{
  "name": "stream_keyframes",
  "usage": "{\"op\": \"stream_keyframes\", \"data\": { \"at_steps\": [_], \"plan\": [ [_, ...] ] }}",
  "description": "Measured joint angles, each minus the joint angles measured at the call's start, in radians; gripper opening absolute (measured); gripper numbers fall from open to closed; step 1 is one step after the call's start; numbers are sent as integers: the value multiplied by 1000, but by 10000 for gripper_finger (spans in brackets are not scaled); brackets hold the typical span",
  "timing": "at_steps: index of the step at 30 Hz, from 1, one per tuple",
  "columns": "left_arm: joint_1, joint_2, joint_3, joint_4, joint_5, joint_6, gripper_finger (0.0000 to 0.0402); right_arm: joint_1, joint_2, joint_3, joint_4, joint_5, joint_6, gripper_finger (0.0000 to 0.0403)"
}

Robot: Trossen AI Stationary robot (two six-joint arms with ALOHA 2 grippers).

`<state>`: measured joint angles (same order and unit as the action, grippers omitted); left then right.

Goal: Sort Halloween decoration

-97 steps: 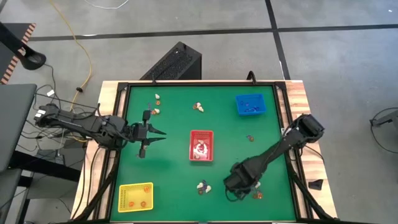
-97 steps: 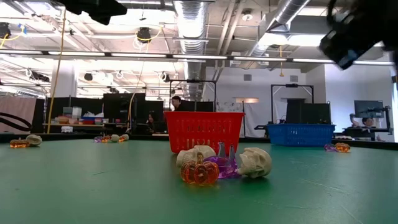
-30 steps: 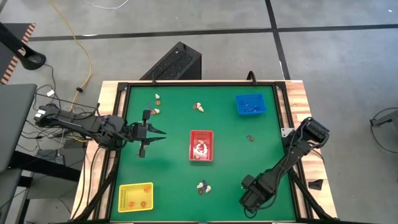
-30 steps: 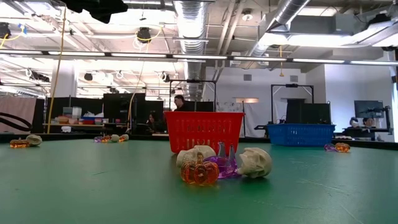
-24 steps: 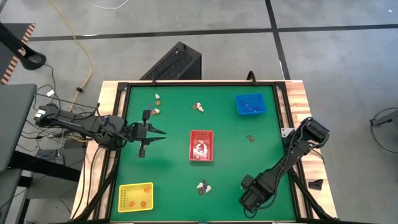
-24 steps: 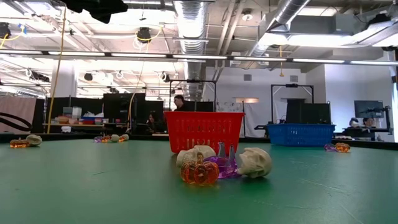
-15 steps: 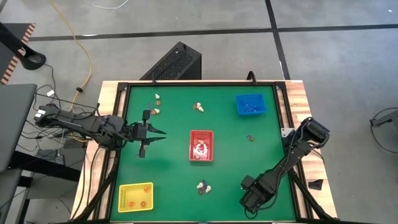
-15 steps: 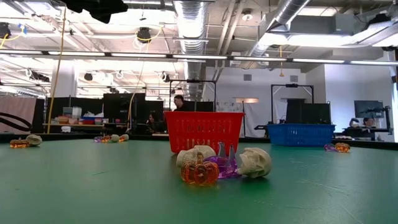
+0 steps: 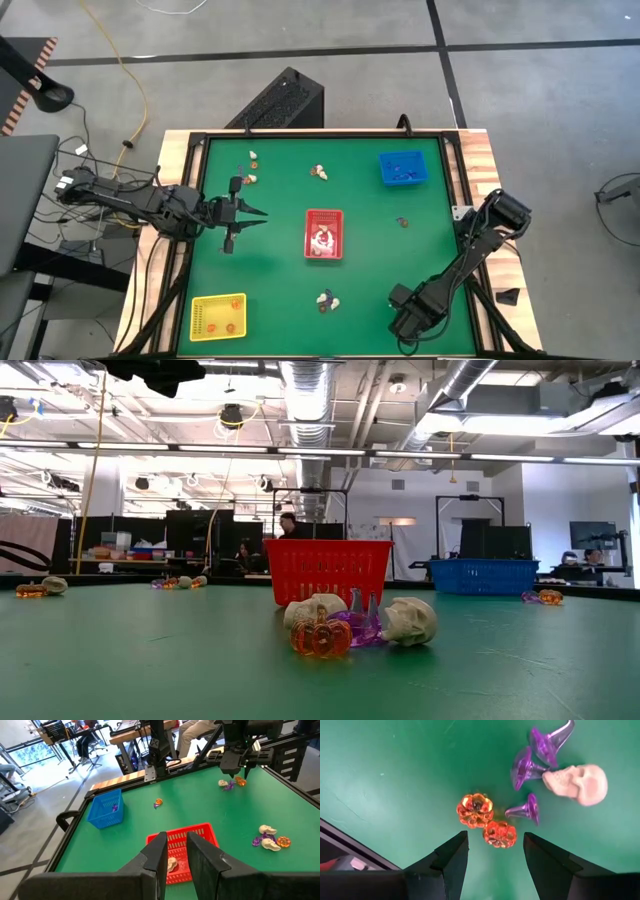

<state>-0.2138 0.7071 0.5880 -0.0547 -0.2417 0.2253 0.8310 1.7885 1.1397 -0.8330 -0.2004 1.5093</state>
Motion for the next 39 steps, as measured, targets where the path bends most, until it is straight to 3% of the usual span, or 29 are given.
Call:
{"op": "stream_keyframes", "data": {
  "at_steps": [18,26,30,39],
  "plan": [
    [0,0,0,0,0,0,61,-1,-4,-78,103,-10,8,214],
    [0,0,0,0,0,0,61,-10,-3,-77,92,-17,3,151],
    [0,0,0,0,0,0,61,-23,2,-40,47,-48,-33,126],
    [0,0,0,0,0,0,61,-87,0,148,-193,-32,-151,120]
  ]
}}
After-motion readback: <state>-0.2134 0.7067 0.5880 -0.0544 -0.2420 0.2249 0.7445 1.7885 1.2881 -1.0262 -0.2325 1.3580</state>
